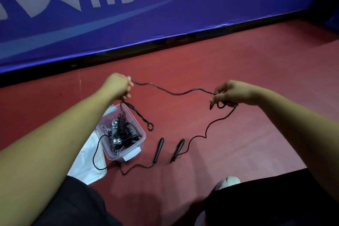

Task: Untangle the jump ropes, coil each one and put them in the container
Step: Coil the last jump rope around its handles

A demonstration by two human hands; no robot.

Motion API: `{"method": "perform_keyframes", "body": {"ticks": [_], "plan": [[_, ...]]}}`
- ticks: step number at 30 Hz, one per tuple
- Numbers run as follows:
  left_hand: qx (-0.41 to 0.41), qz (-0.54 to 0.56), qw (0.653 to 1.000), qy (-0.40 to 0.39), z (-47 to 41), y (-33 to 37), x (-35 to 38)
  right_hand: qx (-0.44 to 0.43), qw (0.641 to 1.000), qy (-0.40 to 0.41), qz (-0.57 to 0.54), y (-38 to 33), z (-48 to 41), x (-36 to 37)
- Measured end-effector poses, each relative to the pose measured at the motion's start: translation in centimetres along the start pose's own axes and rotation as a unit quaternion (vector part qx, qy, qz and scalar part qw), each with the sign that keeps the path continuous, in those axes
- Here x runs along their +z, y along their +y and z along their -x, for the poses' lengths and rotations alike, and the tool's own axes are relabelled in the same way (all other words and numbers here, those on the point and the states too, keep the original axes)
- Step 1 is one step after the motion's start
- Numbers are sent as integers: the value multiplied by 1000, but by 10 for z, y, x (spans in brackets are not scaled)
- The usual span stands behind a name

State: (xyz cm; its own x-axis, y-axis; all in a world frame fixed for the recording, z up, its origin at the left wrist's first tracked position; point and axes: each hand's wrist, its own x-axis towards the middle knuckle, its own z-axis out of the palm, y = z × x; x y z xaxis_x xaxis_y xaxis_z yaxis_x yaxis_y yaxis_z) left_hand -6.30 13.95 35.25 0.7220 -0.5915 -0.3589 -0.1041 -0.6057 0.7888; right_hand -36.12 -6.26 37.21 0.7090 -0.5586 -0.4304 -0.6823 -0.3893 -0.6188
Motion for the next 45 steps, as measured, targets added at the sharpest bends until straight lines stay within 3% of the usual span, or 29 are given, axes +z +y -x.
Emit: {"method": "perform_keyframes", "body": {"ticks": [1,3,5,6,8,10,14,18,22,25,28,33,36,39,43,45], "plan": [[17,-102,995,-6,0,-3,4,-27,999,-5,-25,-9,2,1],[140,-244,959,16,7,3,12,-87,995,-24,-43,-31,6,9],[262,-177,947,-49,34,20,26,-138,989,-35,-35,-53,11,16],[274,-109,947,-126,51,28,34,-158,986,-37,-39,-63,13,20],[230,-17,931,-285,78,37,54,-186,980,-23,-61,-75,14,25],[180,57,921,-341,87,34,70,-194,979,16,-63,-79,15,25],[104,218,936,-258,76,35,64,-186,980,32,-61,-69,16,20],[67,323,915,-231,61,31,50,-133,987,43,-82,-50,15,12],[105,220,933,-265,71,30,57,-124,972,79,-184,-53,11,20],[152,123,920,-341,90,34,78,-140,956,104,-236,-70,6,35],[162,115,906,-372,102,35,93,-146,957,108,-224,-82,3,45],[255,-2,914,-314,92,34,78,-150,939,29,-308,-74,4,35],[290,1,932,-219,85,31,74,-163,956,63,-237,-59,0,22],[221,141,954,-145,75,36,61,-136,972,71,-178,-40,-5,7],[79,254,964,26,35,32,18,-83,992,99,11,0,-9,-15],[33,230,972,37,21,21,4,-45,996,61,-41,20,-7,-18]]}}
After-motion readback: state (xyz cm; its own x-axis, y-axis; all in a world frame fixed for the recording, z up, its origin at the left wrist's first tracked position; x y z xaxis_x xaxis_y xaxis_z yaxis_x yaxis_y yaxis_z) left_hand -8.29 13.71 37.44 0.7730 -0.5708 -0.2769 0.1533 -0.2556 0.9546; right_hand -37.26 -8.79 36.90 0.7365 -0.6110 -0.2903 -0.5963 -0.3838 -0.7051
